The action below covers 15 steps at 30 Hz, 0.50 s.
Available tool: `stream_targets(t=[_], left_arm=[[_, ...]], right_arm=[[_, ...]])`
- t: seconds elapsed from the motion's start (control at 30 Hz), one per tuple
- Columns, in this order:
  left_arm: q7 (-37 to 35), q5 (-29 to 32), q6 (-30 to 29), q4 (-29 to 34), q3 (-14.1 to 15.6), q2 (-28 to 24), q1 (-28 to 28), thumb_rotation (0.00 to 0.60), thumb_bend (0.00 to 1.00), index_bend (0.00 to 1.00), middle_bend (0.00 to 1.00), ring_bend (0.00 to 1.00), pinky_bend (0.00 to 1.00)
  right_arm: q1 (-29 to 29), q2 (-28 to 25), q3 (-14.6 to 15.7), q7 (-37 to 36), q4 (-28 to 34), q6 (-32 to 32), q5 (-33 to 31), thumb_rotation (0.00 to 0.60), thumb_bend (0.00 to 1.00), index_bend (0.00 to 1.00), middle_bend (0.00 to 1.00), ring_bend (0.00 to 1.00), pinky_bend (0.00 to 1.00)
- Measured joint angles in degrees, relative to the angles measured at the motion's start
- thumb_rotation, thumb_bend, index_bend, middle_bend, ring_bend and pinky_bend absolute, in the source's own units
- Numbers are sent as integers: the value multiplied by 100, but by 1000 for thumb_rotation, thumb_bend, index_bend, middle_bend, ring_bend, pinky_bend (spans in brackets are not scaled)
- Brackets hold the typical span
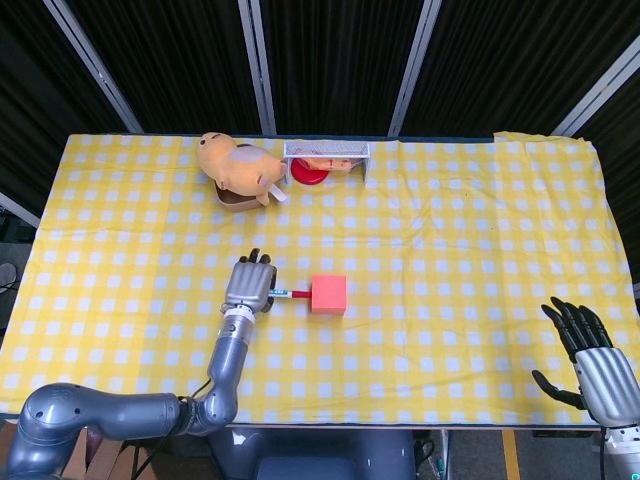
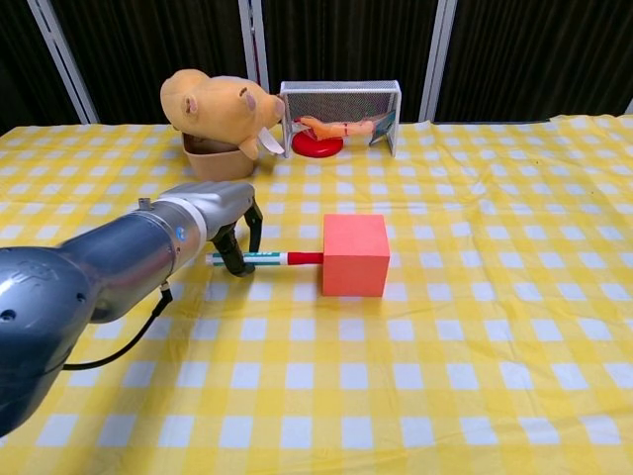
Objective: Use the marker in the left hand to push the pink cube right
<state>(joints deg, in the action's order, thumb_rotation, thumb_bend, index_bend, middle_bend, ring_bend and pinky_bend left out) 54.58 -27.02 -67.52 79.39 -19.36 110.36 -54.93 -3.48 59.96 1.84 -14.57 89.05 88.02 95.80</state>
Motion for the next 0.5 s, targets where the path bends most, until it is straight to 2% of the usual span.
stream_targets(t=[0.5], left_arm=[[289,196,49,-329,-429,458,-605,600,491,619,191,79,203]], right_arm=[[4,-27,-10,-92,5,25,-7,600,320,0,0,0,0]])
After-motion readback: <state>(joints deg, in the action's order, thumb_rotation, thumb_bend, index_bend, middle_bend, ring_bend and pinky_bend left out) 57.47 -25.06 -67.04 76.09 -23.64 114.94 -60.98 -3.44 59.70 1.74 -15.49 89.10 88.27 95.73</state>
